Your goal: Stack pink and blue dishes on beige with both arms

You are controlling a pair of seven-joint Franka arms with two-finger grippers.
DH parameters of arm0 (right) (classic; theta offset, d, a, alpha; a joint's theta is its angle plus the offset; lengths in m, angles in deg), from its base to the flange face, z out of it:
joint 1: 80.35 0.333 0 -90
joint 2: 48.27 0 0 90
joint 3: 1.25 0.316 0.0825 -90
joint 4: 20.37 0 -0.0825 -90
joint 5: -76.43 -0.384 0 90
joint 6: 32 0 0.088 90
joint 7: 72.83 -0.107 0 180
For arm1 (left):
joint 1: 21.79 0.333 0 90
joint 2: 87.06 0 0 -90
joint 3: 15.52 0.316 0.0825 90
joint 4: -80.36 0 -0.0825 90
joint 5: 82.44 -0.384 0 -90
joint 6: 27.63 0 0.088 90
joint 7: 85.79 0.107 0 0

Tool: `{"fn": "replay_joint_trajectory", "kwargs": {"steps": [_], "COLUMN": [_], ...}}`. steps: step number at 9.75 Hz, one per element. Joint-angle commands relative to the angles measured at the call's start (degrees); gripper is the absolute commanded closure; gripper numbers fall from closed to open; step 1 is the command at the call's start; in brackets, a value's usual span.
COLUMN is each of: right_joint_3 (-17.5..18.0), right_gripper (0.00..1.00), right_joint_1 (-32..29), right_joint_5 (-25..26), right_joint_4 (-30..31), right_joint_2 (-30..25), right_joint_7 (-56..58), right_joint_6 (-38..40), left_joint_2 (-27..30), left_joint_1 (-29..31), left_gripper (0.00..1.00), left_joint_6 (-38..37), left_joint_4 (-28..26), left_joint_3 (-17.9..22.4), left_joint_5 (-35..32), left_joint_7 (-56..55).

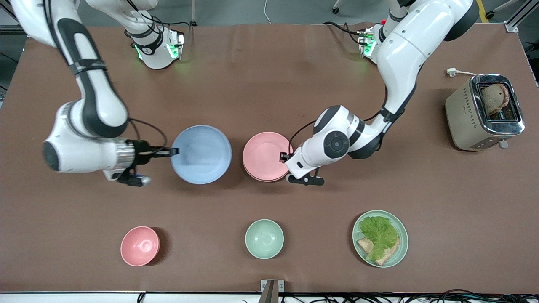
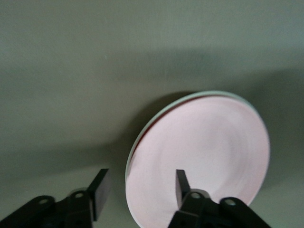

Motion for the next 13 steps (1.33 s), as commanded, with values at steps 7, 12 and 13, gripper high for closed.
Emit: {"fn": "replay_joint_trajectory", "kwargs": {"steps": [7,12,13], "right_joint_3": [18.52,18.53,18.53], "right_gripper": [0.96,0.93,0.91], "right_joint_1": [3.13,6.12,6.22], "right_joint_5": [-2.55,-2.55,-2.47], "right_joint_4": [13.54,13.11,13.02], "right_joint_2": [4.76,9.79,10.76], "right_joint_7": [-9.37,-9.64,-9.55], "right_joint_6": [-38.97,-46.73,-48.06], "left_joint_2": [31.72,42.46,43.51], "left_joint_1": [11.0,13.11,9.54], "left_gripper": [0.0,0.0,0.0], "left_joint_6": [-28.29,-36.38,-37.43], "left_joint_4": [-1.42,-1.07,-0.98], "left_joint_3": [12.75,17.08,21.18], "left_joint_5": [-1.4,-0.78,-0.78], "left_joint_7": [15.28,21.56,21.74]}}
